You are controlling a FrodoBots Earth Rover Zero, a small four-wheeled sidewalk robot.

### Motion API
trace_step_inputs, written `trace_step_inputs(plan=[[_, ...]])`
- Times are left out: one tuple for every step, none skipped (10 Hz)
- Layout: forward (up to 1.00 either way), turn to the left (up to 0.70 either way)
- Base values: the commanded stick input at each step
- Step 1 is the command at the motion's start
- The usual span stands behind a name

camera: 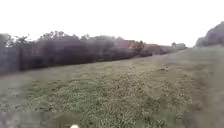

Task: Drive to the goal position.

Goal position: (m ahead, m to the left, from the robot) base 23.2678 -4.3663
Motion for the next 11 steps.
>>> trace_step_inputs(plan=[[0.85,0.00],[0.85,0.00],[0.85,0.00],[0.85,0.00],[0.85,0.00],[0.85,-0.02],[0.85,-0.07],[0.85,-0.18],[0.85,-0.34],[0.85,-0.34],[0.85,-0.34]])
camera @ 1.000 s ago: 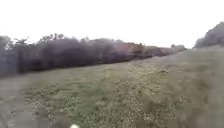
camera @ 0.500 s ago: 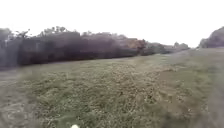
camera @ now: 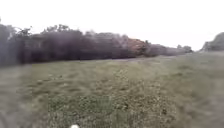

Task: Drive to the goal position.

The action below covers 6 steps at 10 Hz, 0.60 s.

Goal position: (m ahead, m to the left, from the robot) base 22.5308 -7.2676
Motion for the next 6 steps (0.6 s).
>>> trace_step_inputs(plan=[[0.85,-0.34],[0.85,-0.34],[0.85,-0.34],[0.85,-0.34],[0.85,-0.06],[0.85,-0.02]])
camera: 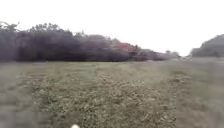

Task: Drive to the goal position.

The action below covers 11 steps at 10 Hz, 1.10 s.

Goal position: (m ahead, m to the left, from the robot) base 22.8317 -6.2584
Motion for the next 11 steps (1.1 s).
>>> trace_step_inputs(plan=[[0.85,0.00],[0.85,0.00],[0.85,0.00],[0.85,0.00],[0.85,0.00],[0.85,0.00],[0.85,0.00],[0.85,0.00],[0.85,0.00],[0.85,0.00],[0.85,0.00]])
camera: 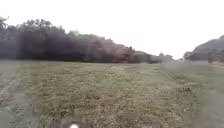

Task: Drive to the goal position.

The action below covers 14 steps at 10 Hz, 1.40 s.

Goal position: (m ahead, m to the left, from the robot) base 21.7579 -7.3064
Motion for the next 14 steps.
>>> trace_step_inputs(plan=[[0.85,0.00],[0.85,0.00],[0.85,0.00],[0.85,0.00],[0.85,0.00],[0.85,0.00],[0.85,0.00],[0.85,0.00],[0.85,-0.04],[0.85,-0.14],[0.85,-0.32],[0.85,-0.34],[0.85,-0.34],[0.85,-0.34]])
